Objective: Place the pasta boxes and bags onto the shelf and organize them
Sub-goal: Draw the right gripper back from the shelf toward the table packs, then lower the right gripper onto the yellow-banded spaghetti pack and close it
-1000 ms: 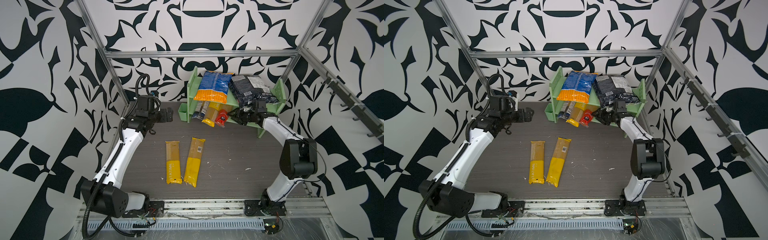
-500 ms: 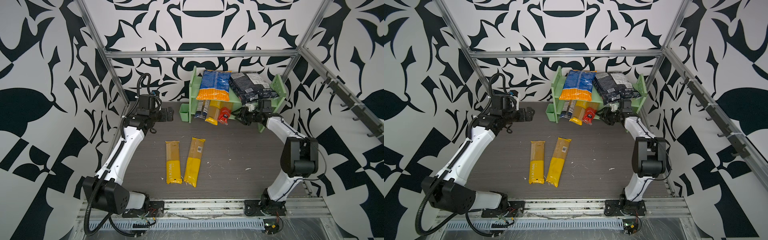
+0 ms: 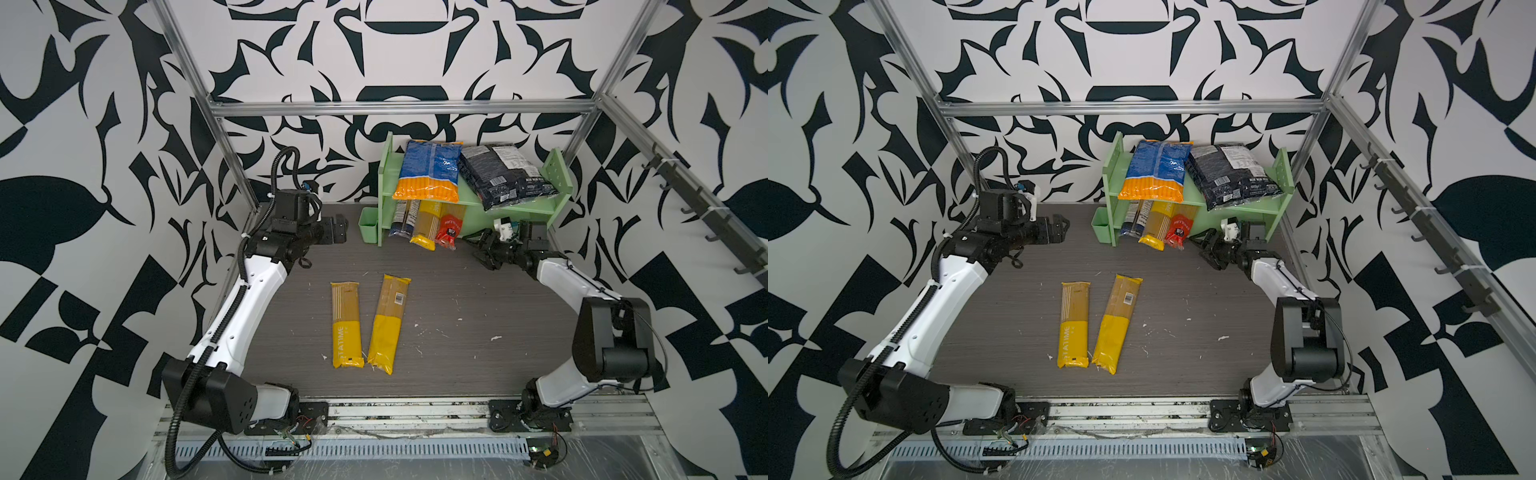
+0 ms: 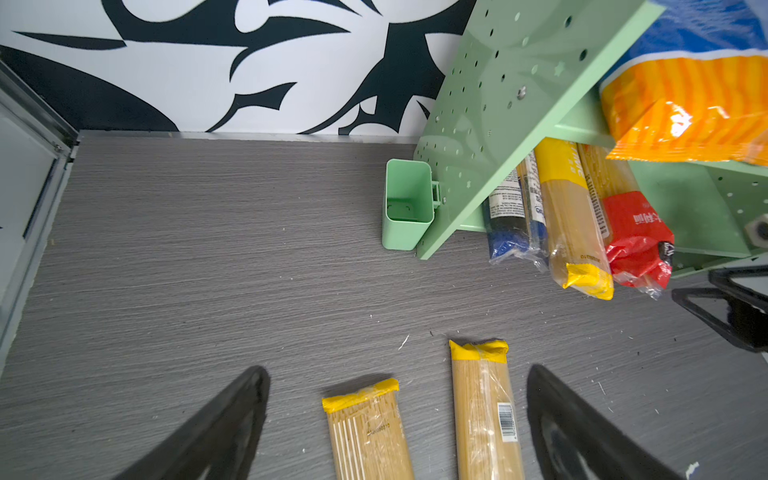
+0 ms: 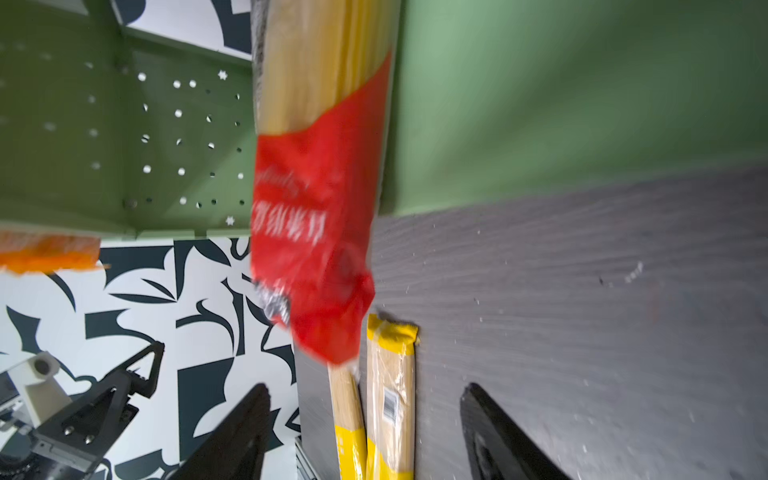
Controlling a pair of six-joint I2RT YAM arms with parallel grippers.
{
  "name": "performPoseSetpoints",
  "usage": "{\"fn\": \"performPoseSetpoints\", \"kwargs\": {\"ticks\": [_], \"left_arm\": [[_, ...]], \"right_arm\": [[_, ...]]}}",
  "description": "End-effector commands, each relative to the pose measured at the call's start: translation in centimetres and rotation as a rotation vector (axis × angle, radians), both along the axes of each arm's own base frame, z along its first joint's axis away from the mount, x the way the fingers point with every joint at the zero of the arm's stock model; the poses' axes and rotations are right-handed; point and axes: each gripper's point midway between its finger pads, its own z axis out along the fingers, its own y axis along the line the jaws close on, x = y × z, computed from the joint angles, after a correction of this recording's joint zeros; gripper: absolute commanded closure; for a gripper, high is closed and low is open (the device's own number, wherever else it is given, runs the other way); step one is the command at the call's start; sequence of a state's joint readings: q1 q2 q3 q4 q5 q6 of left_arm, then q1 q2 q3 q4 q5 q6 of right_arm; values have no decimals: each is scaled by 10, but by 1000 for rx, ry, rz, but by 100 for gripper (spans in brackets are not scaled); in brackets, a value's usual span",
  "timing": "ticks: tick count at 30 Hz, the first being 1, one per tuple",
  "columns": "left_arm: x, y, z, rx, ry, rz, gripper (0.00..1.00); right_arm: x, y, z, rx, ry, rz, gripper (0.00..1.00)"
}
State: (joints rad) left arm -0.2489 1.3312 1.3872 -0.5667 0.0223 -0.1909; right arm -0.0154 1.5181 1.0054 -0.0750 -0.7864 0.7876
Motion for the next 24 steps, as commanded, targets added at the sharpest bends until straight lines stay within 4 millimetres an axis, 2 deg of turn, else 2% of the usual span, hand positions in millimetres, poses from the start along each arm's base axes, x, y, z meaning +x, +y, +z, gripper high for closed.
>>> {"fn": "performPoseSetpoints", "kwargs": {"ticks": [1, 2, 3, 4, 7, 11, 14, 18, 24], "left_arm": [[-18, 6, 0, -16, 11, 16, 1], [-24, 8, 4, -24, 1, 21, 1], [-27, 9, 2, -27, 3, 26, 1], [-30, 10, 0, -30, 8, 30, 1], [-40, 13, -6, -44, 21, 44, 1], [-53, 16, -16, -61, 46, 61, 1], [-62, 19, -21, -73, 54, 71, 1], [-71, 22, -22, -81, 57, 83, 1], [-84, 26, -22, -84, 57, 93, 1]], "right_arm": [[-32, 11, -1, -106, 17, 32, 10], [-44, 17, -6, -139, 35, 47, 9], [-54, 23, -11, -167, 50, 57, 2], [-67, 29, -19, -214, 77, 62, 0], [-106, 56, -36, -358, 127, 110, 0], [-146, 92, -57, -475, 166, 165, 0], [-163, 119, -69, -513, 180, 210, 0], [-177, 152, -77, -579, 183, 275, 0], [-195, 214, -99, -621, 191, 367, 0]]}}
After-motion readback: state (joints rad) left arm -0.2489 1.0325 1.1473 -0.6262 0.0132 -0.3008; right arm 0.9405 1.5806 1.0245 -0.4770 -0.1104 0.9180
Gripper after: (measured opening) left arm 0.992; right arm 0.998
